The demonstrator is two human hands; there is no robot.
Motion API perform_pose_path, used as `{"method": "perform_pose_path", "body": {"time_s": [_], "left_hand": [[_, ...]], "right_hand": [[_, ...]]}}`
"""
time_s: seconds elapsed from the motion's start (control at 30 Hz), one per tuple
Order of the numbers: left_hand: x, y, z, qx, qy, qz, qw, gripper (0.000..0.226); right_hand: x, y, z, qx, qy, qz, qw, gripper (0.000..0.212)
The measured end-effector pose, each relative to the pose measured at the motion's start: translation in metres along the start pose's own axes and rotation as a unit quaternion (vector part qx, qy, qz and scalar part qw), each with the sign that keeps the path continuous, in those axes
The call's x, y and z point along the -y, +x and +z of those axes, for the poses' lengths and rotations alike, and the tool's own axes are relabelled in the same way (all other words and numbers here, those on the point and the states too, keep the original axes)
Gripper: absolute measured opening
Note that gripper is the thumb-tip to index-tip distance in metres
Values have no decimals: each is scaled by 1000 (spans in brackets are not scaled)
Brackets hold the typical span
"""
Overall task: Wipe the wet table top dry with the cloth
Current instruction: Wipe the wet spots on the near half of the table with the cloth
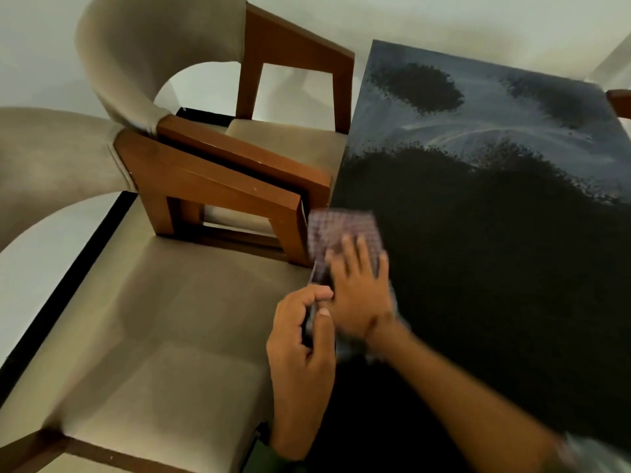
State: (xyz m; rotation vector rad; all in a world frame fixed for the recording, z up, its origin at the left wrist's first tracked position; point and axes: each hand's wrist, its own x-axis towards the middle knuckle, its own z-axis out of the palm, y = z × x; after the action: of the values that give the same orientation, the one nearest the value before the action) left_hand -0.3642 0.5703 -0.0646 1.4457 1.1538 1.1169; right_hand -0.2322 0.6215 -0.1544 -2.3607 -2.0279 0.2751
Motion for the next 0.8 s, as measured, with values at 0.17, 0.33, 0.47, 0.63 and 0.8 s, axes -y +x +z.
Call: {"method": "perform_pose_path", "body": {"time_s": [0.17, 0.33, 0.47, 0.63, 0.8], "left_hand": [[8, -12, -10, -23, 21, -61, 998, 22], [0, -11, -19, 5, 25, -39, 999, 21], [-15, -5, -20, 97, 7, 17, 995, 23], [-7, -6, -26, 129, 95, -23, 987, 14], [-13, -20, -22, 124, 78, 1, 989, 20]], "right_hand": [[-62, 137, -36, 19, -8, 111, 994, 74], [-15, 49, -16, -9, -7, 85, 996, 75], [75, -130, 15, 7, 25, -3, 1000, 82], [69, -174, 24, 44, 5, -45, 998, 71], [-14, -70, 2, 25, -3, 76, 997, 71]]}}
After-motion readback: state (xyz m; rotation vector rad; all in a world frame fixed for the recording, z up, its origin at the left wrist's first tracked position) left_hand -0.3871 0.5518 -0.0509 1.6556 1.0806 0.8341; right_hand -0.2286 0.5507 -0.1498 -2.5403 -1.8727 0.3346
